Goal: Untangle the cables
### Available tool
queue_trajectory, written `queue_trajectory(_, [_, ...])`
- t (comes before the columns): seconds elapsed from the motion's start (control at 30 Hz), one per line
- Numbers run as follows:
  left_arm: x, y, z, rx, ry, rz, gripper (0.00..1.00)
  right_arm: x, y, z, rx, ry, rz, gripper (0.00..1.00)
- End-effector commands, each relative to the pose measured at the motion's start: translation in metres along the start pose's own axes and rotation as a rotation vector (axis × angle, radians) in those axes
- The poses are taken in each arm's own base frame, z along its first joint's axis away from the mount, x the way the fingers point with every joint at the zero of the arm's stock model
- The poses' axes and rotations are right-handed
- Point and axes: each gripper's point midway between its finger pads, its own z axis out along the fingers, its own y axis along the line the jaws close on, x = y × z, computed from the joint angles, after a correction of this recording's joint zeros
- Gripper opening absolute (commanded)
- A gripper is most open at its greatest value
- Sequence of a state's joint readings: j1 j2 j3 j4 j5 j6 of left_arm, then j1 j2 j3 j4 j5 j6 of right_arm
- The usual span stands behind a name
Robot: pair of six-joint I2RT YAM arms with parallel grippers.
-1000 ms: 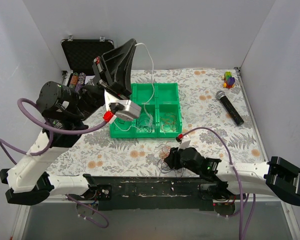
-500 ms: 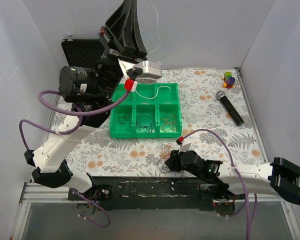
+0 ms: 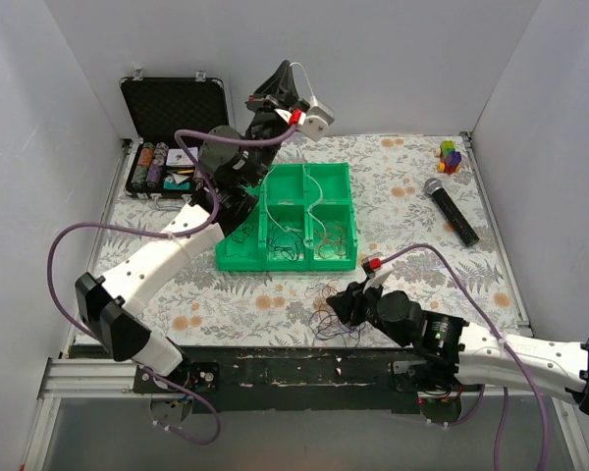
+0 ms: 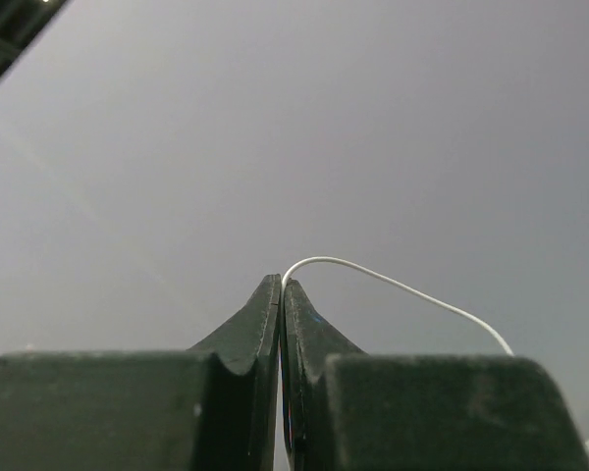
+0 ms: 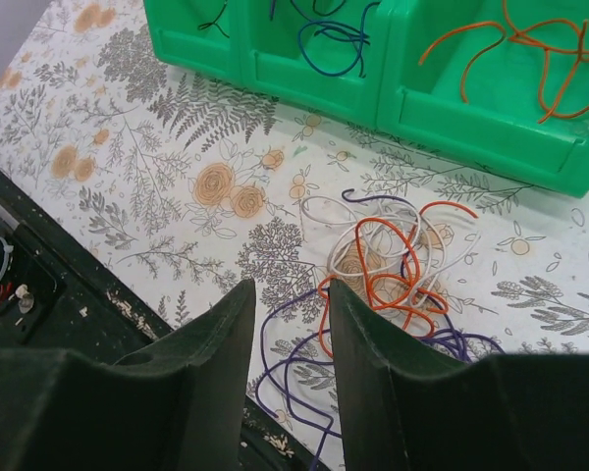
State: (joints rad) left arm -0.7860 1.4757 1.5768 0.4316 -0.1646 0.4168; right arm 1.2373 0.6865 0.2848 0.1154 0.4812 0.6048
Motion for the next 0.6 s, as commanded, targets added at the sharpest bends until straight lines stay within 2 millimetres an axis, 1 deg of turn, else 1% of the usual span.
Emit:
queue_trajectory(0.0, [0.031, 0.018, 0.004, -0.134, 0.063, -0.163, 0.0, -0.043, 0.006, -0.008, 0.031, -0.099, -0.023, 0.44])
queue_trajectory(0.1, [0.047, 0.006, 0.011, -0.129, 0.075, -0.201, 0.0, -0.062, 0.007, -0.011, 0.061, -0.136, -0.046, 0.44])
queue_trajectory(0.17, [0.053, -0.005, 0.016, -0.116, 0.074, -0.221, 0.0, -0.067, 0.007, -0.01, 0.071, -0.144, -0.057, 0.44])
queue_trajectory(0.2, [0.054, -0.007, 0.019, -0.114, 0.071, -0.228, 0.0, -0.068, 0.008, -0.009, 0.075, -0.144, -0.059, 0.44])
queue_trajectory(0.27, [0.064, -0.014, 0.022, -0.116, 0.085, -0.233, 0.0, -0.069, 0.008, -0.008, 0.081, -0.142, -0.052, 0.44])
queue_trajectory(0.4, [0.094, -0.028, 0.024, -0.125, 0.138, -0.254, 0.0, -0.071, 0.007, -0.01, 0.094, -0.146, -0.038, 0.44])
queue_trajectory(0.47, [0.112, -0.032, 0.023, -0.138, 0.169, -0.271, 0.0, -0.078, 0.006, -0.012, 0.101, -0.166, -0.029, 0.44])
queue_trajectory(0.5, [0.121, -0.032, 0.023, -0.149, 0.182, -0.273, 0.0, -0.074, 0.001, -0.014, 0.118, -0.15, -0.039, 0.44])
queue_trajectory(0.53, [0.127, -0.035, 0.023, -0.152, 0.193, -0.275, 0.0, -0.074, 0.0, -0.015, 0.125, -0.152, -0.04, 0.44])
queue_trajectory(0.57, [0.134, -0.034, 0.023, -0.166, 0.199, -0.275, 0.0, -0.075, -0.002, -0.017, 0.131, -0.156, -0.036, 0.44])
